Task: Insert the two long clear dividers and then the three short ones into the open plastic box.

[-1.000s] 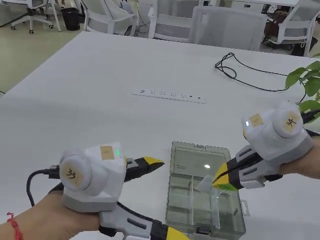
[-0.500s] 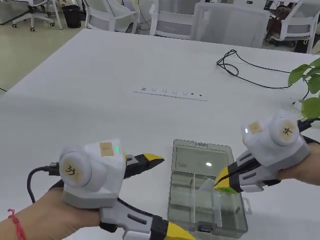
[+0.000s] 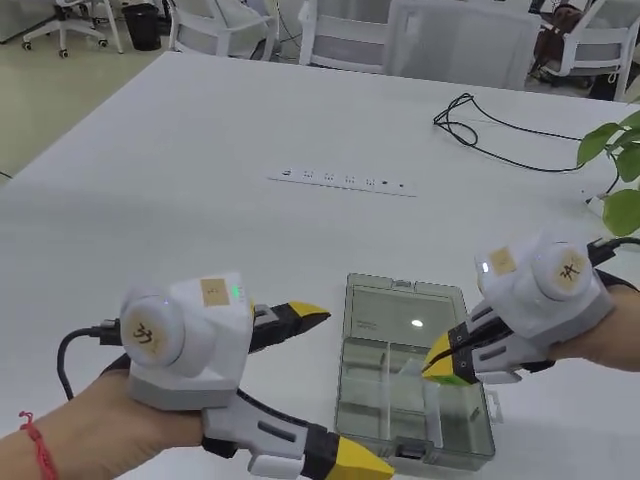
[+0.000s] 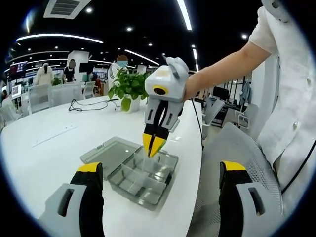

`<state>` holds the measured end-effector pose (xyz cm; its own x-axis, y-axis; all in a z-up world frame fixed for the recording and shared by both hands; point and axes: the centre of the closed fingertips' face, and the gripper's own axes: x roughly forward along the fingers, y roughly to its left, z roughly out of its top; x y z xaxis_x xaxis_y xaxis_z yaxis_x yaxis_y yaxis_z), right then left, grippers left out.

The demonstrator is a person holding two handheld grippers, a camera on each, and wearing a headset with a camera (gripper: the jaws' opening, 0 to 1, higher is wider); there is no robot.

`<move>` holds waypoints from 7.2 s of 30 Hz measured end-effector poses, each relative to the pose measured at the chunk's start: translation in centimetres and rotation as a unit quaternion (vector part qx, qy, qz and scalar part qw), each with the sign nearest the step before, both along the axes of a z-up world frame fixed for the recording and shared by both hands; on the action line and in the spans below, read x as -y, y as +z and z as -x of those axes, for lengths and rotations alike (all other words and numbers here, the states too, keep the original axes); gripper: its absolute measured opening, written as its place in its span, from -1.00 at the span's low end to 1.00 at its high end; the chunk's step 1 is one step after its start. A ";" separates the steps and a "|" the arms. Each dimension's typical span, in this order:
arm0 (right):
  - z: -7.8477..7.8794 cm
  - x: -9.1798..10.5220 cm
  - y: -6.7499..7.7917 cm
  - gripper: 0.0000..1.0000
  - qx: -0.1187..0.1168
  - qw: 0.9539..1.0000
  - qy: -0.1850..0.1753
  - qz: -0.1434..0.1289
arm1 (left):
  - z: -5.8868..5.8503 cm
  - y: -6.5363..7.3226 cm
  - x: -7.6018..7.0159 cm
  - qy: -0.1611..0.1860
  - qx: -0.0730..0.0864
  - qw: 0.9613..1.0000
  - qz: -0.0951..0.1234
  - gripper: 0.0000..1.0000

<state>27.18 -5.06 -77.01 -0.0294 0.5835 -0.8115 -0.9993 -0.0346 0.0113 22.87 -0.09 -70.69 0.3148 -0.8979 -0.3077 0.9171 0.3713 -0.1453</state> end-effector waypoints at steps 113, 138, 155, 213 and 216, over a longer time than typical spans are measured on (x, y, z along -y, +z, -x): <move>2.3 24.5 -7.8 -0.06 0.004 0.974 -0.023 0.225 | -0.5 -2.2 -2.3 0.023 -0.023 0.999 -0.039 1.00; 2.2 25.0 -7.7 -0.34 0.021 0.972 -0.017 0.233 | -0.3 -2.0 -2.1 0.017 -0.023 0.999 -0.038 1.00; 1.6 20.3 -3.0 -0.35 0.068 0.982 -0.035 0.173 | -0.8 -1.0 -1.5 0.014 -0.023 0.999 -0.030 1.00; 4.6 2.3 8.3 -0.35 0.150 0.987 -0.018 0.046 | 0.3 1.6 8.0 0.063 -0.392 0.904 0.159 -0.82; 4.6 2.2 8.3 -0.35 0.149 0.988 -0.019 0.047 | 0.4 1.7 8.1 0.059 -0.396 0.902 0.161 -0.92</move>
